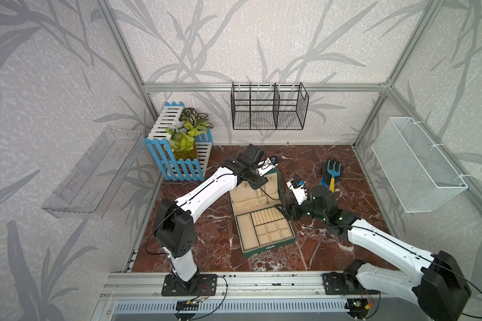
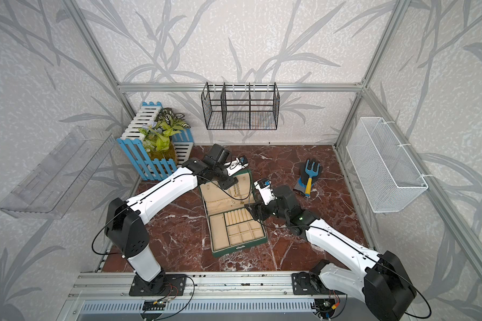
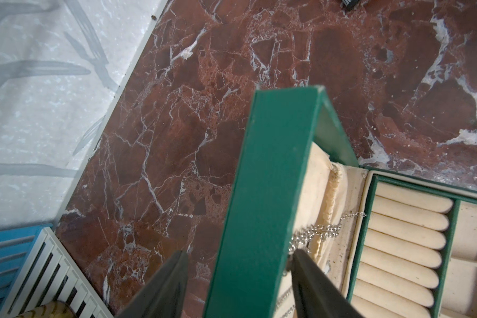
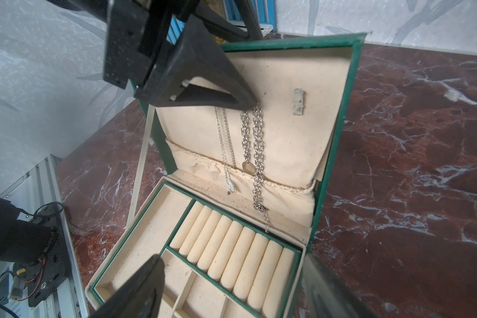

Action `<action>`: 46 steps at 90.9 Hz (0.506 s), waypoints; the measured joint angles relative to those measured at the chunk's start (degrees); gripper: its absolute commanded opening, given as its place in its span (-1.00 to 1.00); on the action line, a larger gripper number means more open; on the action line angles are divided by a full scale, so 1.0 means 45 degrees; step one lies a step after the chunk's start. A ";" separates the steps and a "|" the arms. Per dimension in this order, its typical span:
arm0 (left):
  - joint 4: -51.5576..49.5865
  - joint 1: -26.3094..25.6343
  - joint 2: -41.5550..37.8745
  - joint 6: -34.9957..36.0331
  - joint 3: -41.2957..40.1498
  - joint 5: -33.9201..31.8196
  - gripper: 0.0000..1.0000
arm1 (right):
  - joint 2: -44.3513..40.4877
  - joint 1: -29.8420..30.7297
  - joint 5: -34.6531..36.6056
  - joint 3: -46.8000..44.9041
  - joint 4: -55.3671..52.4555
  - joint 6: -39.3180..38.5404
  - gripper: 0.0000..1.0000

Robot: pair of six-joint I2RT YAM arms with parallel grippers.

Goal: Put jewelry chain into jewelry box
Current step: Adjust the necklace at the jewelry box clasp.

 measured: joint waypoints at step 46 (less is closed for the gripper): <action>0.0272 -0.0097 -0.0112 0.0471 -0.0369 -0.0068 -0.42 | -0.0049 0.0000 0.0209 -0.0253 0.0015 0.0185 0.63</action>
